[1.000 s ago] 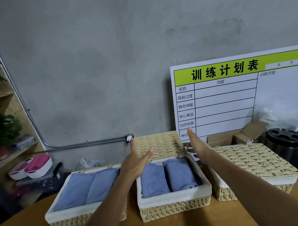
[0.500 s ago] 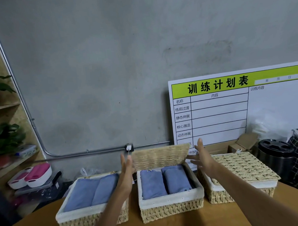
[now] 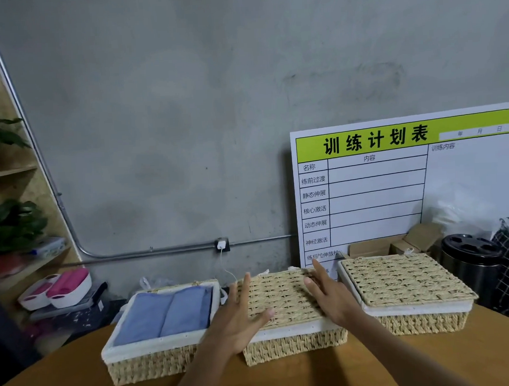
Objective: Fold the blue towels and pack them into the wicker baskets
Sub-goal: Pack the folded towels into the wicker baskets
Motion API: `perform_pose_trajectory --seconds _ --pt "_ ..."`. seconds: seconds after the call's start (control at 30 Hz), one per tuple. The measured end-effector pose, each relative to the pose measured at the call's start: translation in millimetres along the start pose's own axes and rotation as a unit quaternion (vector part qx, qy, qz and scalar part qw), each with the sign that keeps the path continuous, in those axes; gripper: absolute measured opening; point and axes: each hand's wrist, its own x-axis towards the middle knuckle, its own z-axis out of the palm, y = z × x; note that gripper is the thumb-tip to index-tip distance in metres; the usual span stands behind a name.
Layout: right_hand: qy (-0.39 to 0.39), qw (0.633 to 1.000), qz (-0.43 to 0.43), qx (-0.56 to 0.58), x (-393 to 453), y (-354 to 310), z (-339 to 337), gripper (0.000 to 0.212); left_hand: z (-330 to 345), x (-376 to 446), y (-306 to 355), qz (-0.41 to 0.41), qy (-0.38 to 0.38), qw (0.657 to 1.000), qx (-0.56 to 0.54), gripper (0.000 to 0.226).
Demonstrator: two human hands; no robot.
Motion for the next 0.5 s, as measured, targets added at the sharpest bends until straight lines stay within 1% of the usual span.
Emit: perform_pose_trajectory --seconds 0.03,0.13,0.17,0.23,0.27,0.3,0.33,0.37,0.43,0.5 --pt "-0.008 1.000 0.002 -0.028 0.6 0.7 -0.2 0.075 -1.7 0.0 0.1 0.003 -0.003 1.000 -0.004 0.112" --pt "-0.031 0.990 0.002 -0.136 7.8 -4.8 -6.2 0.096 -16.4 -2.7 -2.1 0.016 0.006 0.999 -0.030 0.101" --pt "-0.035 0.986 0.009 -0.164 9.7 -10.8 -10.3 0.097 -24.5 -4.8 -5.4 0.023 0.020 0.999 -0.032 0.098" --pt "-0.023 0.984 0.000 -0.178 14.3 -24.3 -15.3 0.100 -46.7 -13.4 -17.0 0.034 0.049 0.998 -0.004 0.094" --pt "-0.019 0.986 -0.010 -0.168 15.2 -35.0 -16.0 0.102 -59.9 -18.1 -25.4 0.036 0.061 0.997 0.018 0.093" --pt "-0.017 0.989 -0.012 -0.149 16.2 -46.8 -13.5 0.095 -73.5 -21.4 -35.7 0.034 0.071 0.996 0.040 0.094" --pt "-0.019 0.990 -0.021 -0.135 18.6 -57.9 -9.8 0.082 -86.4 -23.7 -47.6 0.021 0.076 0.995 0.059 0.097" --pt "-0.021 0.992 -0.030 -0.118 21.5 -68.9 -4.8 0.074 -98.4 -25.6 -59.8 0.005 0.083 0.994 0.072 0.101" --pt "-0.036 0.994 -0.047 -0.090 25.1 -94.2 7.7 0.075 -116.3 -26.3 -88.1 -0.029 0.099 0.991 0.084 0.096" --pt "-0.068 0.994 -0.064 -0.059 28.7 -114.8 25.9 0.074 -125.1 -23.2 -116.5 -0.061 0.115 0.988 0.083 0.092"
